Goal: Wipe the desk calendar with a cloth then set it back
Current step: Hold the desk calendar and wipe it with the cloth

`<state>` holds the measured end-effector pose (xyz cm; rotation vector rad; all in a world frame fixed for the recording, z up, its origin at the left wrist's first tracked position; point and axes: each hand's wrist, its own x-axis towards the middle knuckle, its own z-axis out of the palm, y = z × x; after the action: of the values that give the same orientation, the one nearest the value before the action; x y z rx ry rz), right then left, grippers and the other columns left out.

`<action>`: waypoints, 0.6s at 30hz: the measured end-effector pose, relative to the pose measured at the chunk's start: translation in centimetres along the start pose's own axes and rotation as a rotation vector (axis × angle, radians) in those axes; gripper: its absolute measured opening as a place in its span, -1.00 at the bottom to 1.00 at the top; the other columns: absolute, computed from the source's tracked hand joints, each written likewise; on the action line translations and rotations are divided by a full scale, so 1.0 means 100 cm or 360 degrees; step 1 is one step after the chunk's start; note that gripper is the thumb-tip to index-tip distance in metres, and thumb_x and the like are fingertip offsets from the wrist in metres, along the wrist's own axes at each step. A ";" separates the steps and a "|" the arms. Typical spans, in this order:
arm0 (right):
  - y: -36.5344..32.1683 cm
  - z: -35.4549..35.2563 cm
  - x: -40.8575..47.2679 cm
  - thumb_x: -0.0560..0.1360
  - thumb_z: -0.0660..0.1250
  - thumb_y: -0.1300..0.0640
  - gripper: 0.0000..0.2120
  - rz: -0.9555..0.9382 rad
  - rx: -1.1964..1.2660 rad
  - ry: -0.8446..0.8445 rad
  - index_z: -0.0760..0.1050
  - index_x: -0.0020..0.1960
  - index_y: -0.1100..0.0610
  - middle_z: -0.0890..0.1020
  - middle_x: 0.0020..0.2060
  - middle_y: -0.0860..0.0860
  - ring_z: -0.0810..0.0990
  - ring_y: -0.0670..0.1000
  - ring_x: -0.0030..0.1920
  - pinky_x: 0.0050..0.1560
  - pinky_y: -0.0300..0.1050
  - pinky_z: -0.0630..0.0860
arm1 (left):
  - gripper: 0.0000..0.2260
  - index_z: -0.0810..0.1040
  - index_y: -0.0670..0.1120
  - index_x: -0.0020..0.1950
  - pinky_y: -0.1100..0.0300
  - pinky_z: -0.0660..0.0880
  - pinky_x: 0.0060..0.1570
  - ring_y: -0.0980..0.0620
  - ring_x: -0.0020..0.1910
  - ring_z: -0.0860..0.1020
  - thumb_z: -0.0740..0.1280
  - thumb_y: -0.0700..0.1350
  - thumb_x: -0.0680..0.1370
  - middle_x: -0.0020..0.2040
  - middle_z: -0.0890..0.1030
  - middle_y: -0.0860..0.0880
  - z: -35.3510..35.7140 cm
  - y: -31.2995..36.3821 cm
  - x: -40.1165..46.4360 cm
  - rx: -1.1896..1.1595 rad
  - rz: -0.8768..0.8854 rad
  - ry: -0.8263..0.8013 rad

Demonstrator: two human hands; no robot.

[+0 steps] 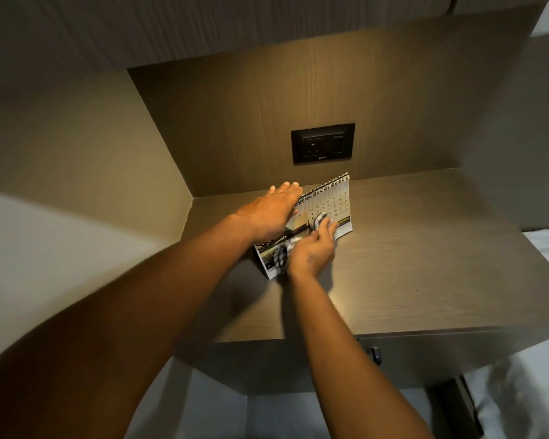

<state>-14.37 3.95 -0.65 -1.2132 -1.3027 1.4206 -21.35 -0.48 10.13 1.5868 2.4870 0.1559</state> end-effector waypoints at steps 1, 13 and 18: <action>-0.008 0.003 0.010 0.60 0.12 0.40 -0.56 0.0027 0.0040 0.0018 0.31 0.47 0.25 0.25 0.54 0.14 0.17 0.12 0.55 0.37 -0.41 0.02 | -0.51 0.01 -0.12 0.60 0.04 -0.09 0.53 -0.02 0.58 -0.05 0.10 -0.12 0.70 0.62 0.02 -0.10 0.000 0.001 0.000 0.0000 -0.0004 -0.0003; -0.003 0.005 -0.008 0.61 0.13 0.40 -0.55 -0.0187 0.0020 -0.0041 0.31 0.48 0.22 0.21 0.55 0.16 0.11 0.12 0.56 0.33 -0.48 0.00 | -0.51 0.02 -0.12 0.60 0.06 -0.08 0.51 -0.04 0.58 -0.04 0.10 -0.14 0.70 0.62 0.02 -0.11 0.002 -0.003 -0.001 0.0002 0.0011 0.0033; 0.012 0.003 -0.045 0.61 0.16 0.37 -0.54 -0.0236 -0.0098 -0.0207 0.32 0.48 0.15 0.22 0.55 0.10 0.08 0.12 0.57 0.45 -0.21 0.07 | -0.51 0.02 -0.12 0.60 0.08 -0.11 0.50 -0.04 0.58 -0.05 0.10 -0.13 0.70 0.62 0.01 -0.11 0.002 -0.003 0.000 0.0005 0.0024 0.0028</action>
<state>-13.82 -0.65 -1.29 -1.0547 -1.5032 1.3799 -21.57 -0.61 9.87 1.6131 2.4902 0.1687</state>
